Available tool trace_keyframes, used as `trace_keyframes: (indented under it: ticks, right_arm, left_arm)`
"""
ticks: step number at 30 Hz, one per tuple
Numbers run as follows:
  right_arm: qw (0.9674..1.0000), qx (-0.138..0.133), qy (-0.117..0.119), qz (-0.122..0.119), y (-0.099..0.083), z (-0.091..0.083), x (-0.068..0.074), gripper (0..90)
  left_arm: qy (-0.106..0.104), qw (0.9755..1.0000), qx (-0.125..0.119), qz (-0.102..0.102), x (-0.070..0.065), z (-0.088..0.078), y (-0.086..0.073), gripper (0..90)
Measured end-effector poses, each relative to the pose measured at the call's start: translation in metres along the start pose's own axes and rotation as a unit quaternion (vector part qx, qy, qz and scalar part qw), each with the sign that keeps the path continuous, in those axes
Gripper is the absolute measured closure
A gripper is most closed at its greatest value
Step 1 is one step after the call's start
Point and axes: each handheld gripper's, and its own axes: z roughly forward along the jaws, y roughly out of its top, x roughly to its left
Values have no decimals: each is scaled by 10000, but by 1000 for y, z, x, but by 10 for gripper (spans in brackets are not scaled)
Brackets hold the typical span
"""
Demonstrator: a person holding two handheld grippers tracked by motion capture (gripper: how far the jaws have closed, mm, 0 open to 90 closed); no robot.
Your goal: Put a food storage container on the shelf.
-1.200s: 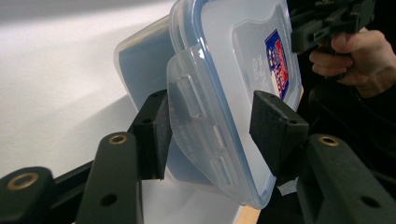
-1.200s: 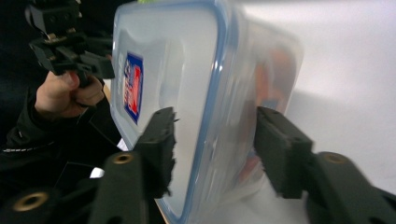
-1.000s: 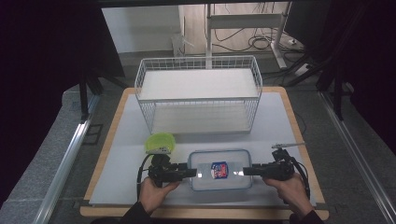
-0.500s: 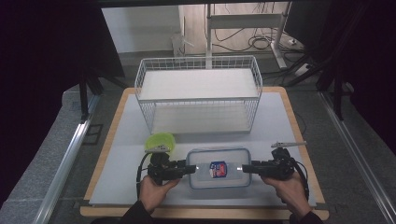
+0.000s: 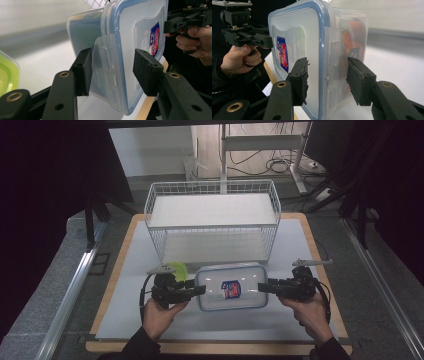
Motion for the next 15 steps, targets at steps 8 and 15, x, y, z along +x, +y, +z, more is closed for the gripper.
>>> trace_keyframes:
  ticks: [8, 15]
  right_arm:
    - [9998, -129, 51, -117, 27, 2, 6, 527]
    - [9995, -211, 131, -188, 57, 7, 12, 527]
  left_arm:
    - [86, 9997, -150, 151, 2, -14, 27, 511]
    - [145, 9994, -241, 194, 5, -27, 52, 512]
